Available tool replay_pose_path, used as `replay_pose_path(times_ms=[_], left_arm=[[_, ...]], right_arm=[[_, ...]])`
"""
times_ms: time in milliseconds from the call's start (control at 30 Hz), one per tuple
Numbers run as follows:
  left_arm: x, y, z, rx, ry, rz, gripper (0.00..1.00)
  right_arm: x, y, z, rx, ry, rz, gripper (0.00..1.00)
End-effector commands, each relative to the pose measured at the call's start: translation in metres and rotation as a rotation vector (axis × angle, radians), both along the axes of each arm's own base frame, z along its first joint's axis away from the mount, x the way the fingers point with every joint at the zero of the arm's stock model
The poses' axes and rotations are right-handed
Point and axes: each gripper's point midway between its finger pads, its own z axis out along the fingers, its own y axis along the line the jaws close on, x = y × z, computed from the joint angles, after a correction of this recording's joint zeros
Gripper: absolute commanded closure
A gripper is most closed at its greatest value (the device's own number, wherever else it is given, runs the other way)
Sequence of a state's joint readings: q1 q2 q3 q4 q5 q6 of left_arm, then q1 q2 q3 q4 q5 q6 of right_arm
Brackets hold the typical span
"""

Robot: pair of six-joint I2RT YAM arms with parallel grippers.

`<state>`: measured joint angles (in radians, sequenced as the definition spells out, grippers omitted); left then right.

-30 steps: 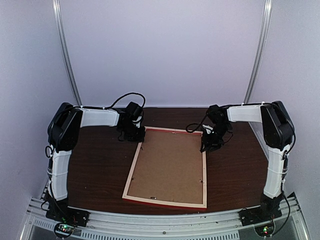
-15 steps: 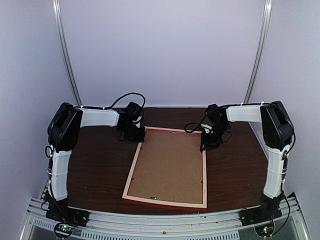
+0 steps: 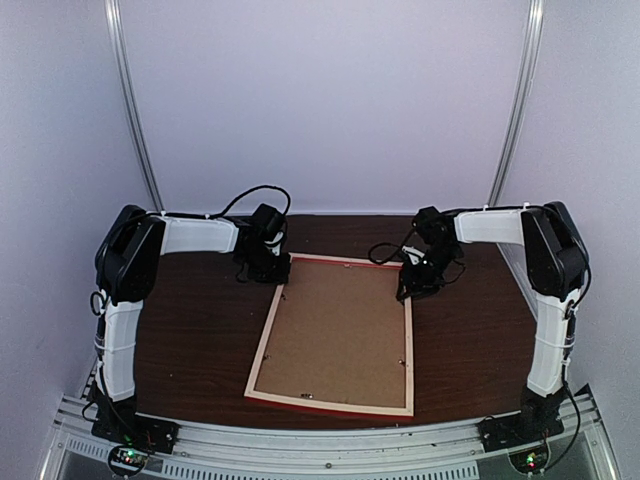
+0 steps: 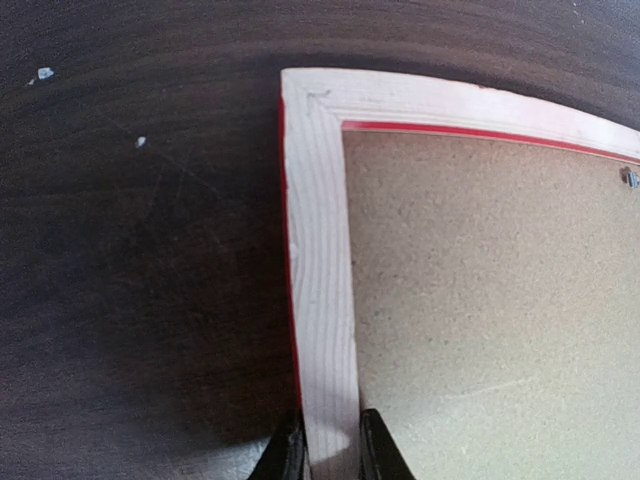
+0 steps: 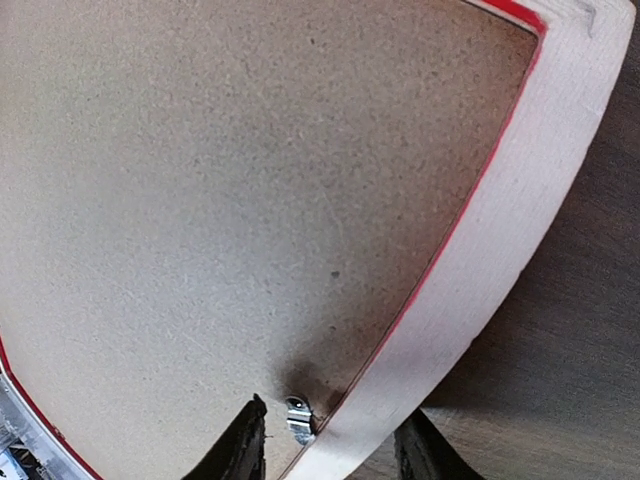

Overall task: Put the photo into the frame
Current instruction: Press the fastener onto the backboard.

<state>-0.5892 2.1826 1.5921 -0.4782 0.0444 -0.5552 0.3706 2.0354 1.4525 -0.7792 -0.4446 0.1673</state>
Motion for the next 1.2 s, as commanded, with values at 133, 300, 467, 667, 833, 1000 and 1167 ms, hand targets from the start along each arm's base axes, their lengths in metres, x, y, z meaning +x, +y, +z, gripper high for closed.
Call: replay_pose_path(times_ms=[133, 300, 467, 667, 833, 1000, 1167], left_arm=[[-0.012, 0.006, -0.013, 0.04, 0.031, -0.029, 0.83], [-0.012, 0.006, -0.014, 0.04, 0.032, -0.03, 0.83], [-0.011, 0.006, -0.013, 0.039, 0.03, -0.031, 0.83], [-0.011, 0.006, -0.013, 0.038, 0.028, -0.033, 0.83], [-0.011, 0.005, -0.013, 0.037, 0.03, -0.035, 0.83], [-0.011, 0.006, -0.013, 0.04, 0.03, -0.035, 0.83], [-0.01, 0.005, -0.011, 0.04, 0.024, -0.034, 0.81]], right_arm=[[-0.012, -0.009, -0.015, -0.099, 0.012, 0.05, 0.55], [-0.011, -0.013, -0.019, -0.148, 0.007, 0.058, 0.58], [-0.008, -0.012, -0.022, -0.148, 0.011, 0.046, 0.64], [-0.005, -0.012, -0.024, -0.15, 0.011, 0.043, 0.69], [0.0, -0.013, -0.025, -0.133, 0.01, 0.026, 0.72], [0.005, -0.009, -0.024, -0.074, 0.019, 0.005, 0.73], [0.004, 0.004, -0.015, 0.034, 0.034, -0.009, 0.58]])
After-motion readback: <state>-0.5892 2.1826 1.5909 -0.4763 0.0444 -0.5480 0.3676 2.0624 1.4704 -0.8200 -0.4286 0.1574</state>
